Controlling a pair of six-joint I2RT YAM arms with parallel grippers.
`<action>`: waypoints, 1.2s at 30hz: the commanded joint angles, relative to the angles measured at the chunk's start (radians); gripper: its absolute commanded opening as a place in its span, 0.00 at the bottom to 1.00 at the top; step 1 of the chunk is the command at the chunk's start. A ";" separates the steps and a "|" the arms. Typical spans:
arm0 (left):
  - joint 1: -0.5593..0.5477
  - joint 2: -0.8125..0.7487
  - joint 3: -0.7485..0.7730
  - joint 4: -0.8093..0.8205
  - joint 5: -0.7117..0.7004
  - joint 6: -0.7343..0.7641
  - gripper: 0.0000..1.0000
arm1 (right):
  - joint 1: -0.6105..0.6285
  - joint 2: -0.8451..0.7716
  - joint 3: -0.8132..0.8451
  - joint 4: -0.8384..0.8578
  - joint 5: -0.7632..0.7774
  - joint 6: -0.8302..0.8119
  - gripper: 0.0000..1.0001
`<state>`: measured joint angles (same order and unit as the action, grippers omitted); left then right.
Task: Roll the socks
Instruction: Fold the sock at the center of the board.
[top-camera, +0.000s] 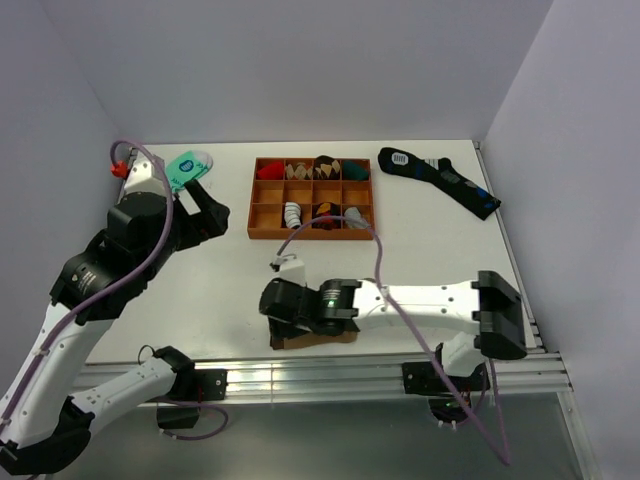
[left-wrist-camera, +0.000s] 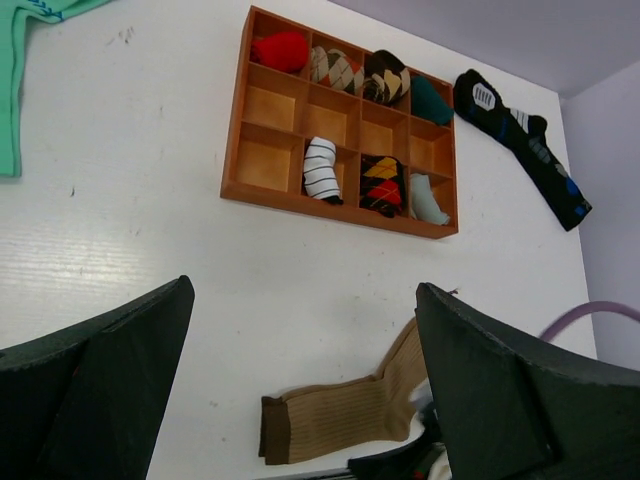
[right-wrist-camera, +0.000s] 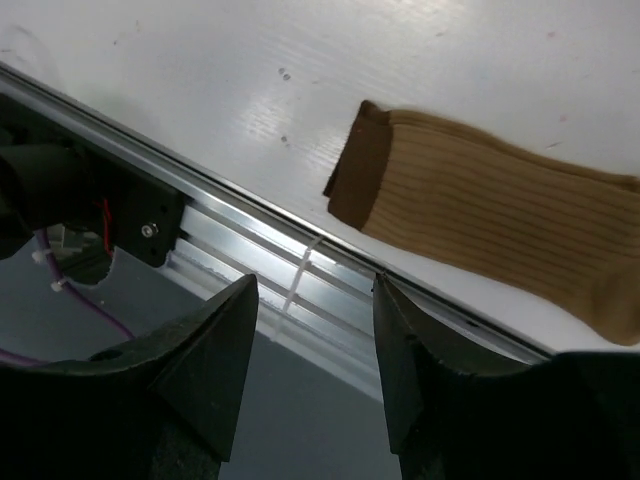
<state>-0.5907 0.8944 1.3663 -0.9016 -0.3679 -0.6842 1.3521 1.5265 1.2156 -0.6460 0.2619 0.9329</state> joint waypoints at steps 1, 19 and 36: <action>-0.003 -0.025 0.065 -0.023 -0.033 -0.018 0.99 | 0.045 0.096 0.114 -0.036 0.092 0.083 0.56; -0.004 -0.066 0.082 -0.071 -0.003 -0.011 0.99 | 0.065 0.400 0.252 -0.113 0.125 0.184 0.43; -0.003 -0.058 0.070 -0.086 -0.003 -0.003 1.00 | 0.021 0.448 0.259 -0.095 0.106 0.164 0.41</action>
<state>-0.5907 0.8356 1.4124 -0.9806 -0.3714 -0.6926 1.3655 1.9709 1.4528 -0.7277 0.3470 1.0813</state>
